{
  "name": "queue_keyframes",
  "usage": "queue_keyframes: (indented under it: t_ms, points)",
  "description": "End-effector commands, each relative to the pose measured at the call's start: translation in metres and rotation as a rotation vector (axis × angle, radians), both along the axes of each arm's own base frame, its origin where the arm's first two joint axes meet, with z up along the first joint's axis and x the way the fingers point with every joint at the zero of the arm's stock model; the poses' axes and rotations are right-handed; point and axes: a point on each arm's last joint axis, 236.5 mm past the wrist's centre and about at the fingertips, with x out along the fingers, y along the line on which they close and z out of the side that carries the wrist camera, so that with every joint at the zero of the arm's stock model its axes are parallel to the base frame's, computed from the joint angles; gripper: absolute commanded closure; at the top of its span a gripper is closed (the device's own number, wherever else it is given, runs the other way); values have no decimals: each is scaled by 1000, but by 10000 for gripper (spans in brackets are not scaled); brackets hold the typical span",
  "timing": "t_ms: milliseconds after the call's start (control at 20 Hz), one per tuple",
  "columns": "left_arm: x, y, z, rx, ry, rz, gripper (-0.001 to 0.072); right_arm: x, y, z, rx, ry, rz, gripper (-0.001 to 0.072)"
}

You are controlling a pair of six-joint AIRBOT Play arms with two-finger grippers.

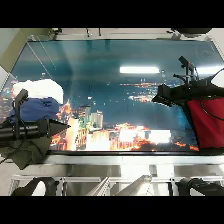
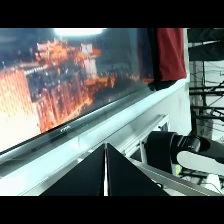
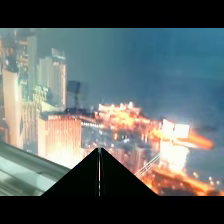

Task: Fold the shirts.

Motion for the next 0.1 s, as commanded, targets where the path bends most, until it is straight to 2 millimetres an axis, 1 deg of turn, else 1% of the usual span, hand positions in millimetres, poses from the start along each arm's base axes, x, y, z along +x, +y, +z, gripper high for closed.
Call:
queue_keyframes:
  t_ms: [0,50]
  points:
    - [-2,4,3,10,-26,28,703,-2,2,0,6,3,4,693]
    - [-2,4,4,12,-34,33,703,-2,2,0,6,3,4,693]
